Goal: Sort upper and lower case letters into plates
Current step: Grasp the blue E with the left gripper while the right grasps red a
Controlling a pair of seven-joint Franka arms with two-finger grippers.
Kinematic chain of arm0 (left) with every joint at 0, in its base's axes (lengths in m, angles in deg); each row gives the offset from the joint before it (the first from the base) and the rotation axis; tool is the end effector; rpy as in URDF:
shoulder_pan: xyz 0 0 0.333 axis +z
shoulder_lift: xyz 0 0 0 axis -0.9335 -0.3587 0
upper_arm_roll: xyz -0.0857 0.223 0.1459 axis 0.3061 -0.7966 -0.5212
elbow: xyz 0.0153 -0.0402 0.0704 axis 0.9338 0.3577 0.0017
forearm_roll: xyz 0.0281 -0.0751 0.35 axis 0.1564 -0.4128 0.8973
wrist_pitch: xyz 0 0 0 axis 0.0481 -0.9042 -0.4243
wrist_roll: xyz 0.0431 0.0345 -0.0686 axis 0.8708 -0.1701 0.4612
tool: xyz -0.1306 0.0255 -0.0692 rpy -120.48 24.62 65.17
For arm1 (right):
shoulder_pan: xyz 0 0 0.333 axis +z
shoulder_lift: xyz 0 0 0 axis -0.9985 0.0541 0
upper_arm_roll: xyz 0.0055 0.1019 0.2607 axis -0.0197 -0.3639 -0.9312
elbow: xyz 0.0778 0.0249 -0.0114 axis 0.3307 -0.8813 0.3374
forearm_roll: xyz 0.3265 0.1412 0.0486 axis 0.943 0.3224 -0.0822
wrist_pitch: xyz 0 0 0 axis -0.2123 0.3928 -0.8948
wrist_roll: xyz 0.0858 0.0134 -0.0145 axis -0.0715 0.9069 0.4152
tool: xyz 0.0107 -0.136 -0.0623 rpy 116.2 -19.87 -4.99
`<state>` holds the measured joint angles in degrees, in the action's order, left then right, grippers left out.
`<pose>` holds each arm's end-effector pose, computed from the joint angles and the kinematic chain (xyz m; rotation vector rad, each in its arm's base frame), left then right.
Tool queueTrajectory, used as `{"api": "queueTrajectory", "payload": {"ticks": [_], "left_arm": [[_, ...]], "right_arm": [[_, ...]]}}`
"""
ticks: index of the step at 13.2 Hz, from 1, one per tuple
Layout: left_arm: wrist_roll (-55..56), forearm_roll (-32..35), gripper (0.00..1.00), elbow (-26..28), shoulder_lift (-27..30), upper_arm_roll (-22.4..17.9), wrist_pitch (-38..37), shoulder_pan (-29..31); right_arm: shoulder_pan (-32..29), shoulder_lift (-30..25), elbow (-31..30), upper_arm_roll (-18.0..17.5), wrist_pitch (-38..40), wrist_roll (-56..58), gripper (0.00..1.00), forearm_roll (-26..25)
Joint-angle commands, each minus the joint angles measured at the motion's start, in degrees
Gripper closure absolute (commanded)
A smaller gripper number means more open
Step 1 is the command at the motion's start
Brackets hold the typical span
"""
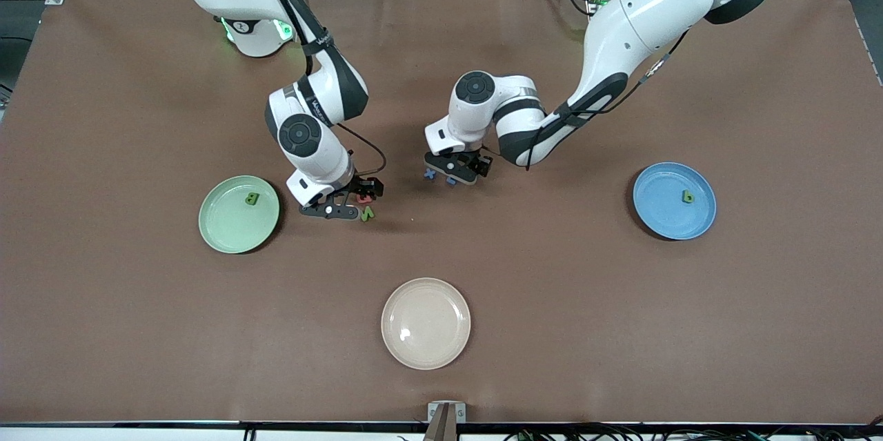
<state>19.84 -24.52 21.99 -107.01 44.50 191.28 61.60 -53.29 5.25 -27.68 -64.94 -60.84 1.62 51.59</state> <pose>0.3802 -0.4573 0.1280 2.9895 -0.6914 0.0858 0.4872 0.2941 0.1759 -3.0933 0.1478 0.0713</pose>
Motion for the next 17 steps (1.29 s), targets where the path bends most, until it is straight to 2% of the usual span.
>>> {"api": "queueTrajectory", "payload": {"ticks": [1,3,6,9,11,17], "left_arm": [[-0.01,-0.75,0.19,-2.27,-1.32,-0.75,0.12,-0.97],[-0.01,-0.83,0.22,-3.41,-1.50,-0.93,0.12,-1.23],[-0.01,-0.83,0.26,-4.73,-2.03,-2.68,0.12,-3.07],[1.13,-0.92,0.38,-4.82,-2.12,-2.95,0.12,-3.34],[2.88,-1.01,0.52,-4.91,-2.12,-3.04,0.12,-3.78],[5.88,-1.01,0.74,-5.52,-2.29,-3.04,0.12,-3.78]], "right_arm": [[1.81,1.32,-1.99,0.66,-4.45,-0.99,0.02,-1.10],[2.42,2.38,-3.58,0.66,-8.32,-0.99,0.06,-1.10],[4.09,2.91,-4.20,0.84,-8.96,-1.08,0.16,-1.18],[4.88,2.91,-4.81,0.92,-8.96,-1.08,0.26,-1.18],[4.89,2.91,-4.81,1.01,-9.04,-1.08,0.33,-1.27],[3.66,3.08,-4.64,1.28,-9.83,-0.99,0.40,-3.56]]}}
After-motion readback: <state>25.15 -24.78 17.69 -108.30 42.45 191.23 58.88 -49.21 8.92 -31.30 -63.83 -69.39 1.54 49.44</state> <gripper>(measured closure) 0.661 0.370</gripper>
